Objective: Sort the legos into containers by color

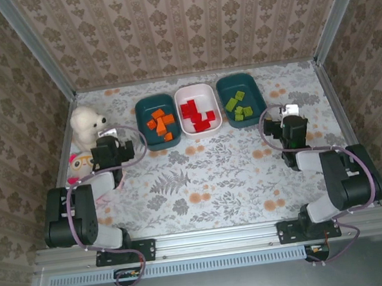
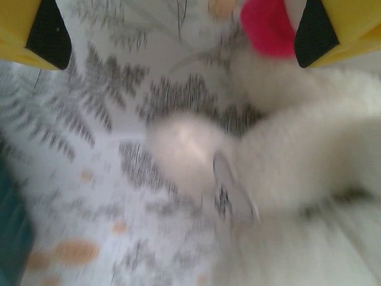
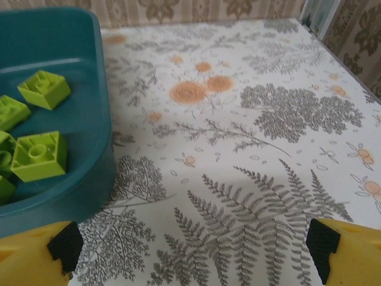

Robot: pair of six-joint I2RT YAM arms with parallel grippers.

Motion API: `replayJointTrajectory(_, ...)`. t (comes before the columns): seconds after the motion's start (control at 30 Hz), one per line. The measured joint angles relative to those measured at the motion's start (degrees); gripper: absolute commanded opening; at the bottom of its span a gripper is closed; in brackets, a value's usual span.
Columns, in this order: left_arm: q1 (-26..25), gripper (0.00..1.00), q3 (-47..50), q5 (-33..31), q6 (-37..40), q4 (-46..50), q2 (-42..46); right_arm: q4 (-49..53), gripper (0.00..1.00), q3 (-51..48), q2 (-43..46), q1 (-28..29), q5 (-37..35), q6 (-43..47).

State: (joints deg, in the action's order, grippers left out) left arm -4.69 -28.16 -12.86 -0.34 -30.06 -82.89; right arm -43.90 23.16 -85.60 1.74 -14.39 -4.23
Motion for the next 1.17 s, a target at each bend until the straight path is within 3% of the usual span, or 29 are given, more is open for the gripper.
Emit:
replayJointTrajectory(0.13, 0.3, 1.0, 7.3, 1.1, 1.6, -15.5, -3.9, -5.9, 1.0, -4.5, -1.6, 0.0, 0.8, 0.0)
replayJointTrajectory(0.4, 2.5, 1.0, 7.1, 2.3, 1.9, -19.0, -5.9, -7.1, 1.0, -2.8, -1.6, -0.2, 1.2, -0.2)
replayJointTrajectory(1.17, 2.5, 1.0, 7.1, 2.8, 1.9, -19.6, -5.9, -7.0, 1.0, -1.9, -1.7, 0.0, 1.2, -0.2)
